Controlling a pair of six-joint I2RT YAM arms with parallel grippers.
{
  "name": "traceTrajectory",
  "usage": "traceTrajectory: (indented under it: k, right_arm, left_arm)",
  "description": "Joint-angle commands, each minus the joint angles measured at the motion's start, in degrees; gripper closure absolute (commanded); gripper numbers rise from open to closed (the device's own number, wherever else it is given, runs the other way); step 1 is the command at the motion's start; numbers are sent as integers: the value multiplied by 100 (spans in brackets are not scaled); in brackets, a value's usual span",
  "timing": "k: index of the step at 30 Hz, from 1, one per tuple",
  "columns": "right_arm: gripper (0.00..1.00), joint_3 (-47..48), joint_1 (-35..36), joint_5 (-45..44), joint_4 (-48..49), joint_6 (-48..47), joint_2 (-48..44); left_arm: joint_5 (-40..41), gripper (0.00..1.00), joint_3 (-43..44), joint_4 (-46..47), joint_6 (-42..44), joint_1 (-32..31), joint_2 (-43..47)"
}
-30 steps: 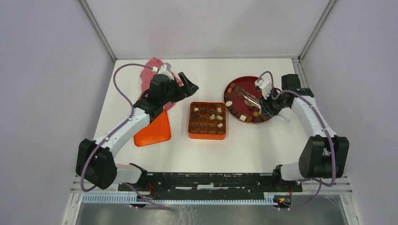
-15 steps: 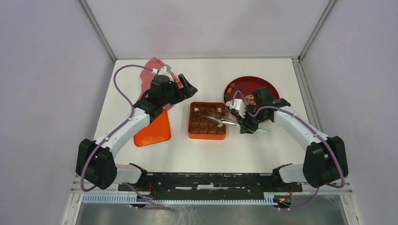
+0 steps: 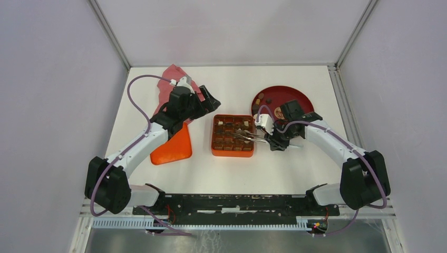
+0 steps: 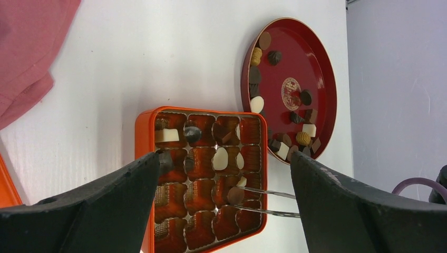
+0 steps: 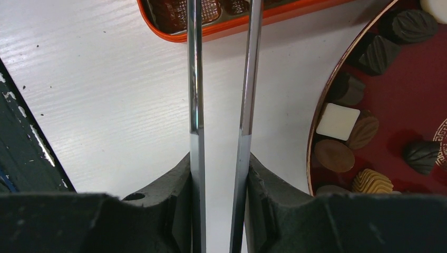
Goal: Pack the chocolate
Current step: Place the fake chocolate in the packing box, then pick up the fake chocolate from the plate.
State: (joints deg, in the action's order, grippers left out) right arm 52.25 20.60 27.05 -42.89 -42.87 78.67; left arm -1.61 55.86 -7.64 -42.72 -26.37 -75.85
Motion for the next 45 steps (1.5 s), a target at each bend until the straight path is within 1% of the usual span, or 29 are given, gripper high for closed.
traceTrajectory:
  k: [1,11,16,21,24,27,29,31,35,39,42,45]
  right_arm:
    - [63,14,78,-42,155,-19,-53]
    - [55,68,91,-127,117,-19,-97]
    - [58,325,58,125,-7,25,-122]
    - [61,647,-436,780,-238,67,-124]
    - [61,719,-978,934,-256,182,-149]
    - [61,721,-1612,707,-114,447,-168]
    - [61,705,-2001,341,52,673,-166]
    - [61,707,-2398,-36,87,782,-152]
    - [60,742,-2949,-487,-28,753,-162]
    - [60,814,-3320,-893,-211,547,-60]
    - [59,865,-3387,-1160,-279,456,44]
    - [57,938,-3388,-1250,-308,453,183]
  left_arm:
    - [57,2,0,72,141,0,188]
    - [33,2,-5,114,115,-1,191]
    - [38,2,9,123,115,-4,213]
    - [50,2,39,156,91,-2,274]
    - [55,2,2,375,14,1,368]
    - [41,1,-122,723,-148,0,511]
    - [0,1,-154,934,-231,-4,565]
    - [-42,1,-110,937,-201,-2,572]
    - [-70,1,-32,807,-21,-1,572]
    - [-104,0,-56,811,20,4,543]
    - [-183,1,-70,879,1,3,454]
    - [-216,1,-58,928,-8,0,391]
